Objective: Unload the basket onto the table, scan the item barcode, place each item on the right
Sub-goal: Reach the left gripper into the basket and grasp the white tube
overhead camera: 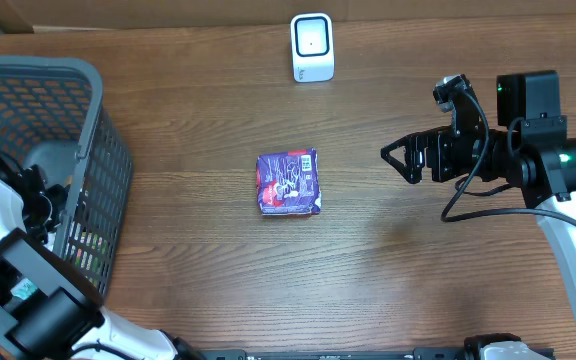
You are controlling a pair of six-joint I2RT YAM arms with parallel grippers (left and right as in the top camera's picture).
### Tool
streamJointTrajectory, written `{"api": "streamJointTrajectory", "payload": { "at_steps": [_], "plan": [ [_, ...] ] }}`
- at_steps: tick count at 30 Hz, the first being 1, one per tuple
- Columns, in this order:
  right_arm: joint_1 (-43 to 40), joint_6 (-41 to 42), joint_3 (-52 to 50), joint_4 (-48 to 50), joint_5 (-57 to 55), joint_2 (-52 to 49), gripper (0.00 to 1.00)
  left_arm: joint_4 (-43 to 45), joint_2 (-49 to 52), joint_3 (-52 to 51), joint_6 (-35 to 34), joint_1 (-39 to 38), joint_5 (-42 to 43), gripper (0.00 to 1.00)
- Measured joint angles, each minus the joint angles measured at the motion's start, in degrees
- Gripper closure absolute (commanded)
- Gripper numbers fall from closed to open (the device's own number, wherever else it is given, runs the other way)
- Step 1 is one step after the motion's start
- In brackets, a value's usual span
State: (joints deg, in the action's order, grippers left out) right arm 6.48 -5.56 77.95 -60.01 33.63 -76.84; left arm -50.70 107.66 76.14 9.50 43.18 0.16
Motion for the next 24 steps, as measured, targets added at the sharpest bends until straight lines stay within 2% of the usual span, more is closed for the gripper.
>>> {"api": "streamJointTrajectory", "payload": {
  "at_steps": [2,11,15,20,24],
  "plan": [
    [0.00,0.00,0.00,0.00,-0.02,0.00,0.00,0.04,1.81,0.02,0.92,0.00,-0.24,0.96],
    [0.00,0.00,0.00,0.42,0.00,0.00,0.00,-0.48,3.48,1.51,2.64,0.33,-1.29,0.96],
    [-0.02,0.00,0.00,0.55,0.00,0.00,0.00,-7.67,4.94,5.84,0.39,0.31,-1.09,0.96],
    [0.00,-0.02,0.00,0.61,0.00,0.00,0.00,-19.82,7.02,18.60,-2.86,0.11,2.16,0.96],
    [0.00,0.02,0.00,0.66,0.00,0.00,0.00,-28.20,7.13,36.02,-4.74,-1.60,5.25,0.96]
  ]
}}
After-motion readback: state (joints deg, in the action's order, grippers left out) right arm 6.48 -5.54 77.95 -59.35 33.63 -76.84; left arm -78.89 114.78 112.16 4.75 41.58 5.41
